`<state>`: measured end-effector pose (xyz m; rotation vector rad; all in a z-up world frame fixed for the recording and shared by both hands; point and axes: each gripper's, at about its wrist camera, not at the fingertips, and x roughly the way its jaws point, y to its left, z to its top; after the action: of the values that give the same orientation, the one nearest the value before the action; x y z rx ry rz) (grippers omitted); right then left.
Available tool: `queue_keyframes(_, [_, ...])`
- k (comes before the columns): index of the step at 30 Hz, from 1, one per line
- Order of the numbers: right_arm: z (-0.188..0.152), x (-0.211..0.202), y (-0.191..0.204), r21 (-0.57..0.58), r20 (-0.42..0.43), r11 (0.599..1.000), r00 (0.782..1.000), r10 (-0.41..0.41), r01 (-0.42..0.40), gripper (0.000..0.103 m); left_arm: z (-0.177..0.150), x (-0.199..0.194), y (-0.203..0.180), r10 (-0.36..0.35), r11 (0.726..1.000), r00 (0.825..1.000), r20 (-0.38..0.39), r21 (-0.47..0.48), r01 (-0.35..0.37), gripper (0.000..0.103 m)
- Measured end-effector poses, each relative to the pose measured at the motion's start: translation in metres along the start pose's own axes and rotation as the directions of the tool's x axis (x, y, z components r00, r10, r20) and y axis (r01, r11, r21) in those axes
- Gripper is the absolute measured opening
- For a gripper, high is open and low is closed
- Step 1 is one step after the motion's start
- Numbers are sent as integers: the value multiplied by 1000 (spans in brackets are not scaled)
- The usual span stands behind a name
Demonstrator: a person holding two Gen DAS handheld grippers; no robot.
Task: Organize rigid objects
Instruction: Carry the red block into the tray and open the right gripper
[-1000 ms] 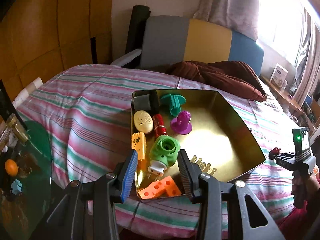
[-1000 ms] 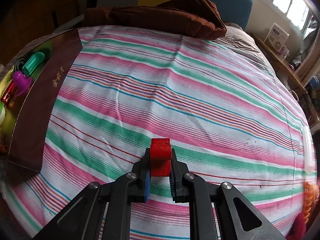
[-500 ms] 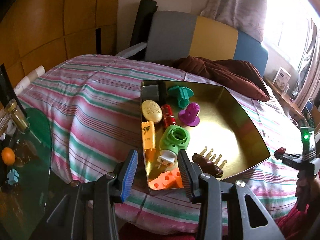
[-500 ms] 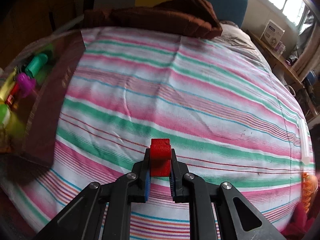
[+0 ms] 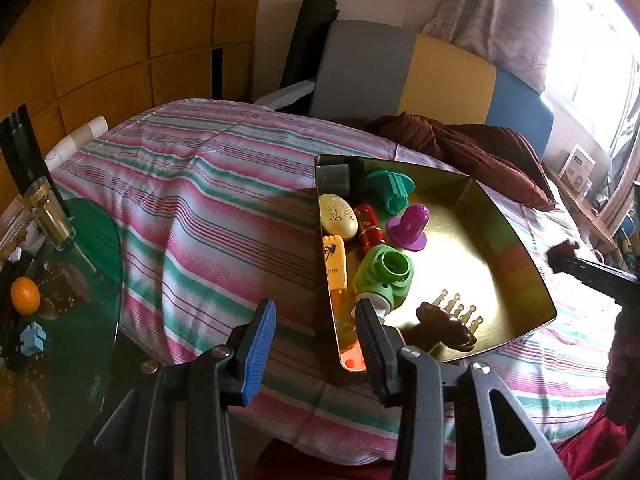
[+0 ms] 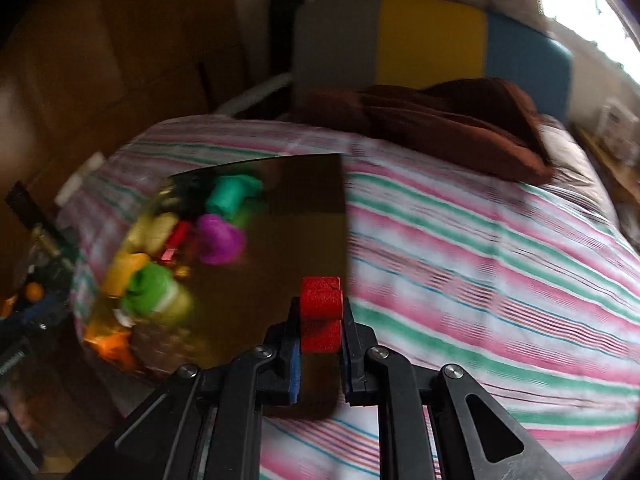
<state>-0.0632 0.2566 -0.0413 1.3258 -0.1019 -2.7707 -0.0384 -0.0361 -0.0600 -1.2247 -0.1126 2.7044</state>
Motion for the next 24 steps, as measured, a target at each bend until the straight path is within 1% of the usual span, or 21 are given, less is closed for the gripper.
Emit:
queue_keyframes(5, [7,27,39,-16,-41,997,997,71,-72,15,0,-2,-1,-11,1000,1000,6,9,11,42])
queue_keyframes(11, [12,59,63,25,-107,995,989,102,-100,15,-1,-1,-2,-21,1000,1000,6,19,21,42])
queue_keyframes(15, [18,78,74,30,-145,995,985,98,-94,15,-2,2,0,-24,1000,1000,-4,15,25,42])
queue_keyframes(22, [22,118,86,76,-237,993,966,102,-86,16,-6,10,1,-30,1000,999,-30,7,31,42])
queue_keyframes(23, [21,122,89,85,-247,992,962,114,-96,20,-7,10,1,-31,999,999,-33,8,31,42])
queue_keyframes(24, [20,124,91,88,-249,991,961,122,-103,20,-7,11,2,-31,999,999,-35,8,31,42])
